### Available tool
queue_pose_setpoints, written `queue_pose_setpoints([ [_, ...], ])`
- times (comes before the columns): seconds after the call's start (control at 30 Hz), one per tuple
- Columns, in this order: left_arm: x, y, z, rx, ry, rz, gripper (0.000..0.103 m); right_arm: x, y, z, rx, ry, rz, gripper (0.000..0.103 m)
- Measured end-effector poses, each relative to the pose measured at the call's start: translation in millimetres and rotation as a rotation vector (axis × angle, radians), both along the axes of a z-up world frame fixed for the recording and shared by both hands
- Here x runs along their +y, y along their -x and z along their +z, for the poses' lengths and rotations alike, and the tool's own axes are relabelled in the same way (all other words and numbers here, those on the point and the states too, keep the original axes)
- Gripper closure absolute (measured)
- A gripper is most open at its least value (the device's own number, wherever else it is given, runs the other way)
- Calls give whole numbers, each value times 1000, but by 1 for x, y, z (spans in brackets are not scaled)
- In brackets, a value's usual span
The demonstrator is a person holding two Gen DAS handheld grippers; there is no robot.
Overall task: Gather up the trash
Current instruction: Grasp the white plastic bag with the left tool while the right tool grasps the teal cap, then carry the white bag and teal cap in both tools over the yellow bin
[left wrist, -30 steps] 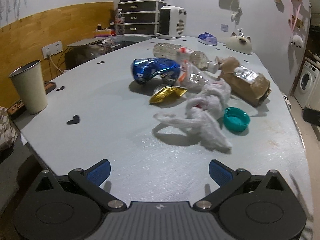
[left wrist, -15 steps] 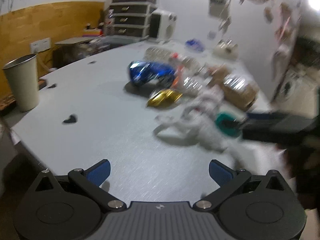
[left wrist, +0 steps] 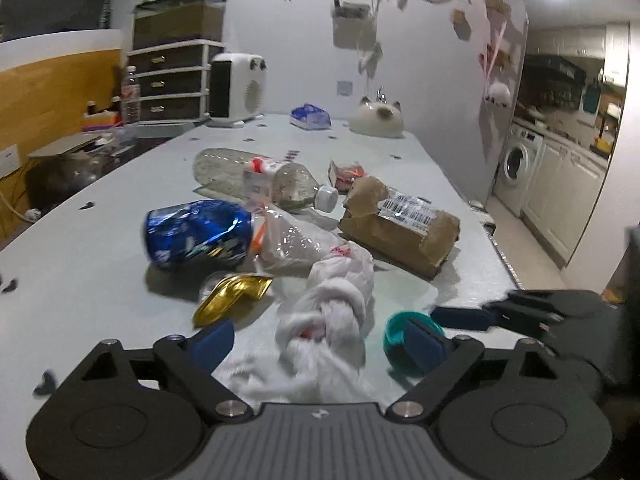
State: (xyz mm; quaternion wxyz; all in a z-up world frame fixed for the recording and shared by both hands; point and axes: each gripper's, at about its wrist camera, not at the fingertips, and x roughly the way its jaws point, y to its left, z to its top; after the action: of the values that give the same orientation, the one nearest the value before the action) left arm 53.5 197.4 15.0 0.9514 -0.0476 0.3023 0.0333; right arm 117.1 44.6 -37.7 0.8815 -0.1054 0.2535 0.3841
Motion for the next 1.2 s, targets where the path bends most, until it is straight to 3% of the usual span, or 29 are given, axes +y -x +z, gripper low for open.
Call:
queue_pose_setpoints([
  [0.3, 15, -62, -15, 97, 63, -25, 21, -11, 9, 3, 15, 16, -12, 53],
  [0.5, 4, -72, -25, 128, 77, -68, 43, -20, 13, 4, 28, 15, -51, 53],
  [0.83, -11, -40, -28, 114, 19, -80, 52, -32, 26, 7, 48, 28, -70, 54],
  [1.2, -16, 20, -11, 25, -2, 12, 53, -57, 47, 24, 16, -29, -134, 54],
])
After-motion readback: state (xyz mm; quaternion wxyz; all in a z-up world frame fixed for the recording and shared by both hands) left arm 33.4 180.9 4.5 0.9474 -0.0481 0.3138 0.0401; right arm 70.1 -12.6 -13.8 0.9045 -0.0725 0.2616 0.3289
